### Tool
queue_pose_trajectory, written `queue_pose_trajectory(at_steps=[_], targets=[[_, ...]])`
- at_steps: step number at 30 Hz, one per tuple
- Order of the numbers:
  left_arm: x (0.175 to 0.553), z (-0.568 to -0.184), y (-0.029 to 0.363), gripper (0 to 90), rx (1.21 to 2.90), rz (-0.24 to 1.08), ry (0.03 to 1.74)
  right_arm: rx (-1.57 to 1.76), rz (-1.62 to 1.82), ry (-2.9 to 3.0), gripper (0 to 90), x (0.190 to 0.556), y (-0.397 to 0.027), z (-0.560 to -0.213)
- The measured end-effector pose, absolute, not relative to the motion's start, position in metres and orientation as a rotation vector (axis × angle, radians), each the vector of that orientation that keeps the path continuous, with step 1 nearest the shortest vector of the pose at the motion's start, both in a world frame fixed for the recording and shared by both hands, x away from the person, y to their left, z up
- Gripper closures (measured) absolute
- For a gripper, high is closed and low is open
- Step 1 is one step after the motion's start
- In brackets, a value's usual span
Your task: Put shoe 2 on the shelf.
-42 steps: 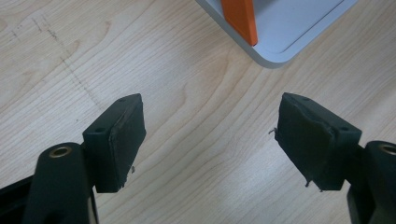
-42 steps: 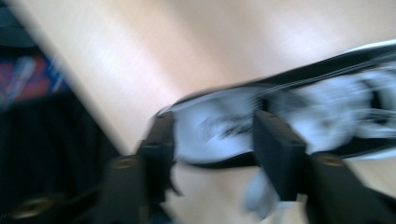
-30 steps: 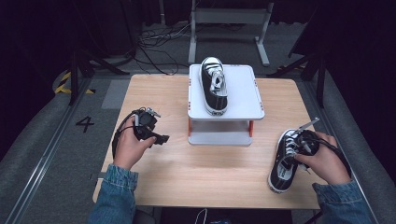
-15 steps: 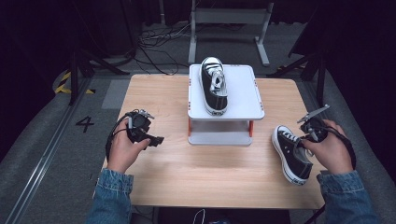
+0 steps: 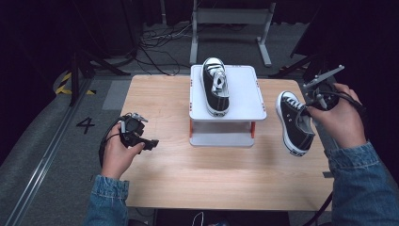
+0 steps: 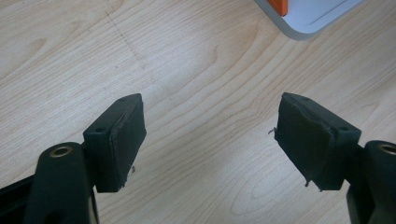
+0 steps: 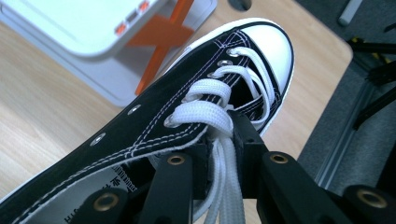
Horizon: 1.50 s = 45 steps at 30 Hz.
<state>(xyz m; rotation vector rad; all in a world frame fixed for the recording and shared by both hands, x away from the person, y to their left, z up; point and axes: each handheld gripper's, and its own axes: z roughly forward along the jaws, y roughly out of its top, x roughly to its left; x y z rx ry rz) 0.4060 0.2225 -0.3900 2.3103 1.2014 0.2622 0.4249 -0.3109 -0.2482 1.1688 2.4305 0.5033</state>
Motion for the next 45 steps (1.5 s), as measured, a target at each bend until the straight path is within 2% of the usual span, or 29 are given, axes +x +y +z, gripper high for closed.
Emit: queue_pose_trajectory(at_steps=[9, 16, 30, 45], targets=[[0.405, -0.39, 0.224, 24.7, 2.302, 0.259, 1.21, 1.142, 0.52, 2.413, 79.2, 0.441, -0.297, -0.219], [0.407, -0.39, 0.223, 24.7, 2.3, 0.257, 1.202, 1.089, 0.538, 2.4, 79.2, 0.465, -0.268, -0.207], [0.404, -0.39, 0.231, 24.7, 2.283, 0.259, 1.213, 0.985, 0.493, 2.389, 79.2, 0.518, -0.199, -0.22], [0.406, -0.391, 0.234, 24.7, 2.274, 0.242, 1.218, 0.79, 0.397, 2.381, 78.9, 0.539, -0.144, -0.242]])
